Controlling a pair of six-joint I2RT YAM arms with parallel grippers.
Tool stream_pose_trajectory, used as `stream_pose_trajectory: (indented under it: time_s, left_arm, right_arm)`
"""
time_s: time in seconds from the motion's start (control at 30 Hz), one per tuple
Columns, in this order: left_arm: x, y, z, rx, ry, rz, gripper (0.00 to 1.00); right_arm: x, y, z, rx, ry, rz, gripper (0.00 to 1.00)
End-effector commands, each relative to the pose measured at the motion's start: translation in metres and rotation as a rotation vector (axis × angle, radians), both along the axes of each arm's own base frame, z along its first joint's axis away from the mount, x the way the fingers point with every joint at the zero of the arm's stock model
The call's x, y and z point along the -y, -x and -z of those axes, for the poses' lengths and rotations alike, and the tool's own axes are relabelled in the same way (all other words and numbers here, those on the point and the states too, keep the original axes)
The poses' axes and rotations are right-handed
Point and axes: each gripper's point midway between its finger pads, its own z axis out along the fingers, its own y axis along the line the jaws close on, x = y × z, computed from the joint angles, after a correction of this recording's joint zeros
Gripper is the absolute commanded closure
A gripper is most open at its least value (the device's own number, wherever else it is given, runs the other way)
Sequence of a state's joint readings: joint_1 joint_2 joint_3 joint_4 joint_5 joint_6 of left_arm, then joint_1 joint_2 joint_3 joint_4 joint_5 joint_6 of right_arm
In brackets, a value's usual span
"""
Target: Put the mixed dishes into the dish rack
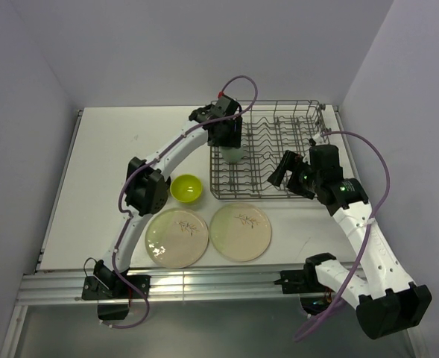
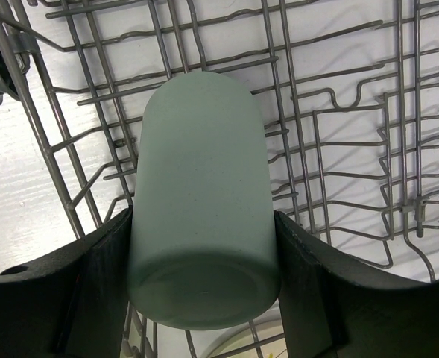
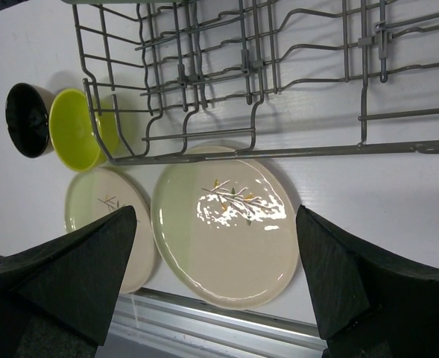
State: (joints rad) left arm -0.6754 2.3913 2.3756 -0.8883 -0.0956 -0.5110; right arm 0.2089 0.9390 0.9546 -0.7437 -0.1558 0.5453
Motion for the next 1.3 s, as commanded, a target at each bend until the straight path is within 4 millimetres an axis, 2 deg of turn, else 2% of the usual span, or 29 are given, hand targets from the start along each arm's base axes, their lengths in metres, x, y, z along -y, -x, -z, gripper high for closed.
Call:
stream_pose_trajectory:
  time_s: [0.0, 0.03, 0.13, 0.17, 0.23, 0.33, 0.47, 0.57, 0.7, 0.83, 1.07, 1.27]
  left_arm:
    - [0.005, -0.001, -0.012, 0.034, -0.005, 0.015, 0.98]
    - [0.004, -0.002, -0.009, 0.032, -0.007, 0.013, 0.91]
    - [0.006, -0.003, -0.010, 0.040, -0.002, 0.006, 0.80]
    - [0.005, -0.004, -0.010, 0.043, 0.002, 0.003, 0.72]
    - [0.007, -0.005, -0.011, 0.045, 0.008, 0.006, 0.66]
    - [0.008, -0.009, -0.017, 0.064, 0.015, -0.002, 0.44]
    - [0.011, -0.011, -0.018, 0.076, 0.022, 0.002, 0.32]
    - [0.010, -0.013, -0.015, 0.076, 0.016, 0.005, 0.28]
    - [0.011, -0.014, -0.010, 0.073, 0.011, 0.015, 0.18]
    - [0.011, -0.015, -0.012, 0.084, 0.010, 0.022, 0.01]
    - [0.012, -0.020, -0.021, 0.113, 0.027, 0.018, 0.01]
    - [0.010, -0.017, -0.037, 0.129, 0.044, 0.014, 0.01]
  right_arm:
    - [-0.002, -0.005, -0.007, 0.039, -0.017, -0.004, 0.05]
    - [-0.003, -0.006, -0.007, 0.041, -0.018, -0.005, 0.05]
    - [-0.003, -0.005, -0.006, 0.034, -0.019, -0.007, 0.05]
    - [-0.003, -0.005, -0.007, 0.039, -0.019, -0.008, 0.05]
    - [-0.003, -0.005, -0.006, 0.035, -0.016, -0.010, 0.05]
    - [-0.002, -0.005, -0.005, 0.036, -0.013, -0.009, 0.05]
    - [-0.004, -0.005, -0.002, 0.031, -0.017, -0.013, 0.05]
    - [-0.004, -0.006, 0.001, 0.025, -0.014, -0.014, 0.05]
    - [-0.005, -0.008, 0.003, 0.022, -0.015, -0.017, 0.05]
    - [-0.005, -0.009, 0.004, 0.020, -0.013, -0.018, 0.05]
    - [-0.006, -0.010, 0.009, 0.010, -0.013, -0.022, 0.05]
    - [-0.005, -0.010, 0.009, 0.012, -0.008, -0.025, 0.05]
